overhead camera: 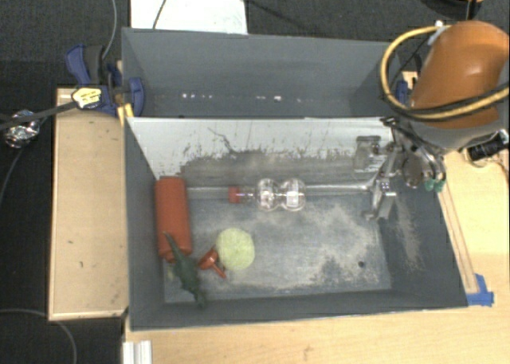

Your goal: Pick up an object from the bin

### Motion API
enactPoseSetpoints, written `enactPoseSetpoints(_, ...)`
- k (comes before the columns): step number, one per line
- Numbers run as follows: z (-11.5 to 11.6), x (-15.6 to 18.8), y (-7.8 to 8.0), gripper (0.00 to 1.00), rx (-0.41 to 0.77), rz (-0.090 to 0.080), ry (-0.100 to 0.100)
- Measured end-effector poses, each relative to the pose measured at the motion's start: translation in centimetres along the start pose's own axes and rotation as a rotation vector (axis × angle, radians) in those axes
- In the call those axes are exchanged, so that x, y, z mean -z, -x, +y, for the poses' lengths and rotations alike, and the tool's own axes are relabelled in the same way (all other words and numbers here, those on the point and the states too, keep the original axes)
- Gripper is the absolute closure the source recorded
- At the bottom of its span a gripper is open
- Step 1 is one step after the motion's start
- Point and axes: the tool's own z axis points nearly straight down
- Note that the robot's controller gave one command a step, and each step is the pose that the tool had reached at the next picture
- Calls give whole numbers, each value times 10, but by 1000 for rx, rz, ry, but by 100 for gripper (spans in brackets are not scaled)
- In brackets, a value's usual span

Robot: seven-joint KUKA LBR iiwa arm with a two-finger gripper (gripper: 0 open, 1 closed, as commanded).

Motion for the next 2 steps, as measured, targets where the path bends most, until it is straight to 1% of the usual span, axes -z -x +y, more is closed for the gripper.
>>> enactPoseSetpoints(1, 0, 5, 1, 0, 2, -8, -1)
enactPoseSetpoints(2, 27, -50, 6, 0, 57, -13, -1)
